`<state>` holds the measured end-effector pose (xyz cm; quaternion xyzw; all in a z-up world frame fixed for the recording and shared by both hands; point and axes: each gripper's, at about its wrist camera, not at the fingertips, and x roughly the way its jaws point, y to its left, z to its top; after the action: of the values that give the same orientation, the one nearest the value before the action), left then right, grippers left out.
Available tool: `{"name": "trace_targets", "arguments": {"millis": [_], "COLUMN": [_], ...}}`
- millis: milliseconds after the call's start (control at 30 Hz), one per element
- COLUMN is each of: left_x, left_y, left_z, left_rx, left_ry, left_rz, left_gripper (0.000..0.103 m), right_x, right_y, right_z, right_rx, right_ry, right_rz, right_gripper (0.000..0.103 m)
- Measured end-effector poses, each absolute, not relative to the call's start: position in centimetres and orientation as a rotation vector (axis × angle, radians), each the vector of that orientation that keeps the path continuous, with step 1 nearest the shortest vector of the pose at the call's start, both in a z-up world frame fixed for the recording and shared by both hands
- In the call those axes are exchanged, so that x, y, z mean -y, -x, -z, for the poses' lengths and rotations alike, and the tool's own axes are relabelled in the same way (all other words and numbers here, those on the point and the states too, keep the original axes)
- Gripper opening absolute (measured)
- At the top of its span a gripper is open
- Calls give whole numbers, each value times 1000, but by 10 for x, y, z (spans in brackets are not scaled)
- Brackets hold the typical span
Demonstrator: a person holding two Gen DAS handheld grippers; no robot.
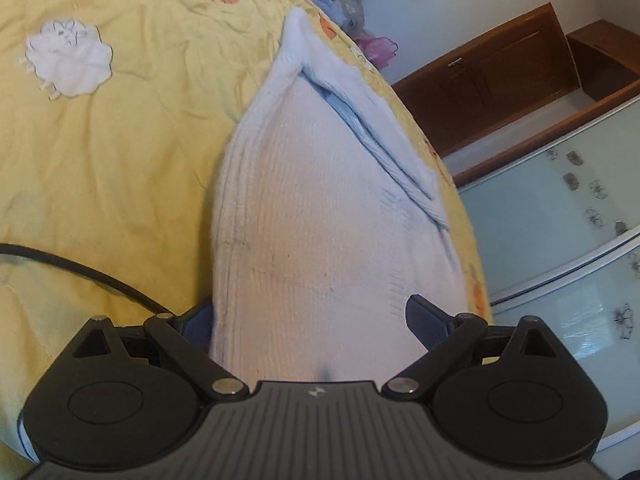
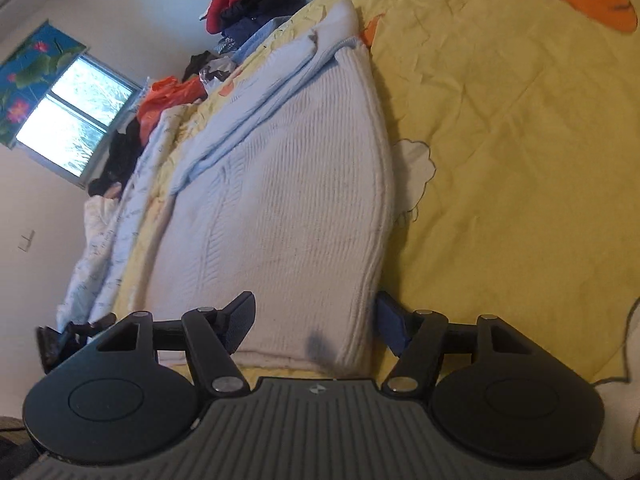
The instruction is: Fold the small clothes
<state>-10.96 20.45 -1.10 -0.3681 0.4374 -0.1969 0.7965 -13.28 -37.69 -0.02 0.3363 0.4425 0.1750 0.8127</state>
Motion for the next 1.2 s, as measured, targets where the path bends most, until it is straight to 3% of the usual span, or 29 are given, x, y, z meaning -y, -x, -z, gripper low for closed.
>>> {"name": "trace_targets", "arguments": {"millis": [67, 133, 167, 233, 300, 333, 367, 467, 633, 767, 867, 1033, 1133, 1167, 1200], "left_x": [-207, -208, -206, -204, -202, -200, -197, -191, -178, -193, -204, -225, -209, -193, -177], "left_y": [108, 108, 108, 107, 105, 104, 101, 104, 114, 114, 120, 125, 108, 97, 86], "left_z": [12, 12, 11, 9, 8, 8, 7, -9, -35, 3, -4, -57, -90, -95, -96], "left_rx": [-955, -968, -976, -1005, -1043, -1058, -1069, -1044, -972, -1082, -1079, -993, -832, -762, -700], "left_ry": [819, 839, 822, 774, 712, 675, 646, 603, 517, 561, 556, 368, 228, 199, 183], "left_rz": [426, 409, 392, 361, 318, 297, 278, 305, 393, 305, 326, 278, 158, 126, 115], "left_gripper": [97, 94, 86, 62, 26, 18, 12, 11, 10, 10, 14, 19, 60, 79, 82], "right_x": [376, 374, 373, 369, 369, 369, 367, 368, 393, 395, 382, 389, 386, 377, 366], "right_y": [131, 128, 126, 122, 120, 120, 119, 118, 119, 113, 114, 120, 104, 93, 79], "right_z": [7, 12, 13, 16, 20, 20, 16, -7, -63, -24, -8, -30, -57, -63, -67], "right_rx": [-937, -937, -940, -954, -966, -961, -955, -911, -851, -989, -986, -906, -784, -746, -711], "right_ry": [-785, -832, -840, -822, -809, -811, -784, -679, -524, -487, -497, -460, -374, -348, -336], "right_rz": [-398, -404, -404, -396, -385, -388, -387, -404, -421, -359, -340, -271, -173, -168, -187], "right_gripper": [68, 57, 51, 18, 13, 13, 13, 13, 11, 11, 15, 65, 64, 64, 64]}}
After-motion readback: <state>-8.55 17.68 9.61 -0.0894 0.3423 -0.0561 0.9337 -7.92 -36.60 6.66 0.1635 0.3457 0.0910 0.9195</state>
